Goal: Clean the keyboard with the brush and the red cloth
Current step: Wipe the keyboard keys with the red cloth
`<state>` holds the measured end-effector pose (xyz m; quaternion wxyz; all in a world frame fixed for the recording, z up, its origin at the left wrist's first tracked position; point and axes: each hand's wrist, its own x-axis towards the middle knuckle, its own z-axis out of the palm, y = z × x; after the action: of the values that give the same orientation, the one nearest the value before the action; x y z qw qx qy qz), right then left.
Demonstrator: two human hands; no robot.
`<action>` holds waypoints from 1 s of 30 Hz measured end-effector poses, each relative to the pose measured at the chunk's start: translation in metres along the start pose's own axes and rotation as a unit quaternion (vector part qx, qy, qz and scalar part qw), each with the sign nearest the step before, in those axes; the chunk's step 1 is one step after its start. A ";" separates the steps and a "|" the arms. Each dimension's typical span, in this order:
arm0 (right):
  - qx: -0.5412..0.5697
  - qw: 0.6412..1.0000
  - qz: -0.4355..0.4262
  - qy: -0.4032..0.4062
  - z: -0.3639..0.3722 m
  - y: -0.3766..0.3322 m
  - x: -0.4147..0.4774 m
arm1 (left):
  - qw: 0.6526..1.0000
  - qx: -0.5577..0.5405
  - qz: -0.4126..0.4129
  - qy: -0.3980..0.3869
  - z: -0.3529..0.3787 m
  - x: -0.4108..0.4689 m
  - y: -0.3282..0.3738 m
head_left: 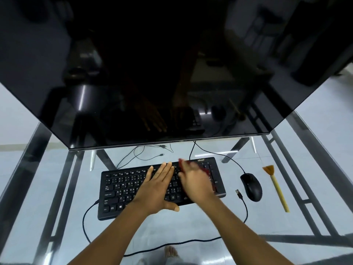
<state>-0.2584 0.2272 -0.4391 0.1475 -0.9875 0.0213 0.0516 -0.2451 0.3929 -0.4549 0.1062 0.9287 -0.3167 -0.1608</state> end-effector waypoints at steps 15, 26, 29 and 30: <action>-0.061 0.985 -0.156 -0.041 -0.001 -0.035 0.019 | 0.995 -0.020 -0.092 0.038 -0.013 -0.050 -0.065; -0.018 0.999 -0.027 0.016 -0.001 -0.041 0.032 | 0.989 -0.050 -0.112 0.077 -0.010 -0.075 -0.086; 0.030 0.999 -0.038 0.002 0.000 -0.050 0.025 | 0.982 -0.064 -0.158 0.086 -0.007 -0.096 -0.110; 0.036 0.995 -0.093 -0.030 0.004 -0.060 0.016 | 0.981 -0.077 -0.161 0.082 -0.005 -0.100 -0.115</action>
<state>-0.2391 0.2857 -0.4273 0.1879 -0.9772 -0.0730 0.0663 -0.2547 0.5450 -0.4613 0.1756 0.9666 -0.1403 -0.1232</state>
